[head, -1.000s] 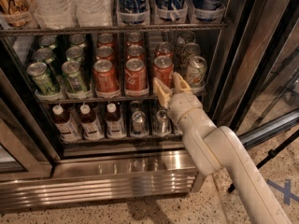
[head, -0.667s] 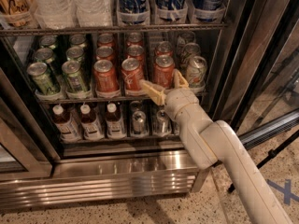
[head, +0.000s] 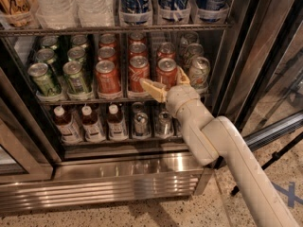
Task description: Pick coke can from middle shelf of fridge
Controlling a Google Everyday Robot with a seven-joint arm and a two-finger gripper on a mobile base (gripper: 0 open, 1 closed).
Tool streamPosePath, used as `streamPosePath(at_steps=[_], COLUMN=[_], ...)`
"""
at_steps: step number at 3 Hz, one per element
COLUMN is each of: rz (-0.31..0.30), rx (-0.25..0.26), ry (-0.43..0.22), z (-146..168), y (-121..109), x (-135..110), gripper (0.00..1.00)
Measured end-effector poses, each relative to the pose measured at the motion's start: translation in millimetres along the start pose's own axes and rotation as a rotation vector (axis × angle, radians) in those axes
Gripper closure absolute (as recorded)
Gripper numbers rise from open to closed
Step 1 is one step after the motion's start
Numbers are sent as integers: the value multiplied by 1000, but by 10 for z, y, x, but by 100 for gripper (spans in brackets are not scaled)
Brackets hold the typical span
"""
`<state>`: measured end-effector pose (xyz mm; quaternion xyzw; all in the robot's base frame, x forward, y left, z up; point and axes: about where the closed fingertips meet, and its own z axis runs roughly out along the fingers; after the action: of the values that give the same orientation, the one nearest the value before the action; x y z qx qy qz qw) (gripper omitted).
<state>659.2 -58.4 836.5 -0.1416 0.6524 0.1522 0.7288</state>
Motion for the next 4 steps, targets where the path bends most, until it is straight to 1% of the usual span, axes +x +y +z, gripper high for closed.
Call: streamPosePath(at_steps=[1,2,3,4], rz=[0,1,0,-11], rx=[0,-2,-2,-17], ry=[0,1,1,-6], z=[0,7,6,-71], y=[0,5,7,43], x=[0,1,0,-90], gripper=[47,51,51,71])
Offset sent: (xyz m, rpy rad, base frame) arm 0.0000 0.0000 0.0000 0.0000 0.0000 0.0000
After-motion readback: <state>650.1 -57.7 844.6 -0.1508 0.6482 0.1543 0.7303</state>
